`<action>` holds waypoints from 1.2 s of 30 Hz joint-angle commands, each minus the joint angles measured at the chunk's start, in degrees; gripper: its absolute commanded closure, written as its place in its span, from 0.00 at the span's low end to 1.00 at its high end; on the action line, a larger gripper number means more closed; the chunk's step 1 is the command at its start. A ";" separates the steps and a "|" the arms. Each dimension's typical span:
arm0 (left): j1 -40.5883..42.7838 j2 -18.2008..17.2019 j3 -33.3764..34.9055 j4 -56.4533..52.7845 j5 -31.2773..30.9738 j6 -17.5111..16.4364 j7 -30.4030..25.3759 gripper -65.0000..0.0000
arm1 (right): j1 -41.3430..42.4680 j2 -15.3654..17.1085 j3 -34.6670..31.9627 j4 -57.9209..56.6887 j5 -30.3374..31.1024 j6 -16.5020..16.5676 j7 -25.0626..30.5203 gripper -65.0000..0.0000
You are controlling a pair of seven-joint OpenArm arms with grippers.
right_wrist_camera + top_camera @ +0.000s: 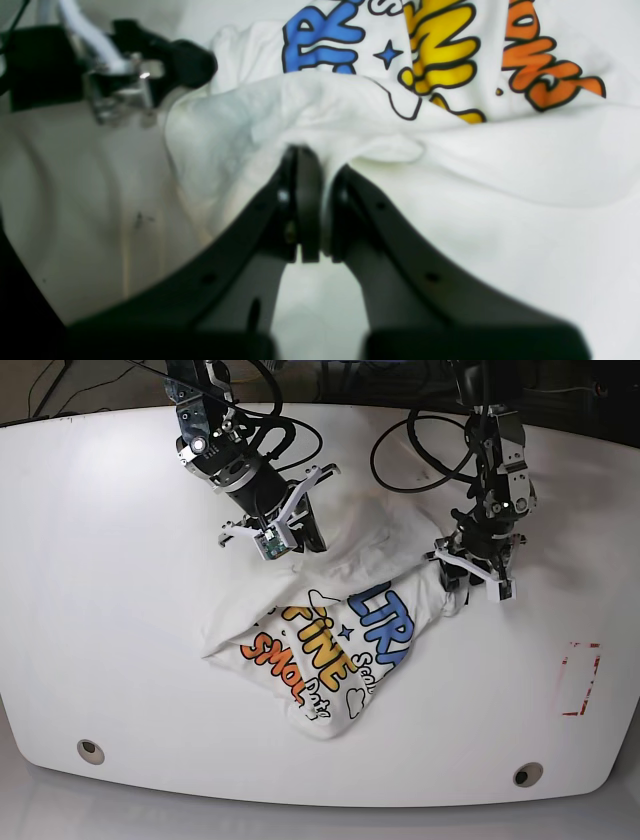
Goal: Layout the t-shirt on the table in an organized manner, then fold the t-shirt properly
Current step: 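Lower the left gripper onto the shirt's opposite edge and pinch it, then lift the shirt with both grippers and swing it across the table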
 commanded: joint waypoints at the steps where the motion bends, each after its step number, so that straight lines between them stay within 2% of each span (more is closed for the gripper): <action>1: -0.85 -0.04 1.37 -2.11 0.23 0.37 2.66 0.59 | 0.40 -0.03 0.11 1.39 0.27 -0.01 1.70 1.00; 5: -1.29 -0.04 2.25 -3.07 0.23 0.37 2.74 0.65 | 0.40 -0.03 0.02 1.39 0.27 -0.01 1.70 1.00; 7: -1.29 0.04 2.25 -3.07 0.23 0.37 2.74 0.76 | 0.40 -0.03 0.02 1.39 0.27 0.08 1.79 1.00; 10: -1.29 0.75 2.25 -3.25 0.23 0.37 2.92 0.99 | 0.40 -0.03 0.02 1.39 0.27 0.08 1.79 1.00; 19: 0.56 0.92 2.25 0.53 0.23 0.37 5.03 1.00 | 0.40 -0.03 0.11 1.39 0.27 0.08 1.79 1.00; 23: 1.96 0.92 2.25 5.19 0.23 0.37 5.12 1.00 | 0.75 -0.03 0.29 1.39 0.27 0.08 1.79 1.00; 29: 3.10 0.92 2.52 13.72 0.14 0.11 5.47 1.00 | 1.98 -0.39 3.89 1.31 0.27 0.08 1.79 1.00; 36: 2.84 0.75 6.65 23.21 0.14 -5.96 10.57 1.00 | 6.20 0.05 4.77 1.39 0.27 0.08 2.14 1.00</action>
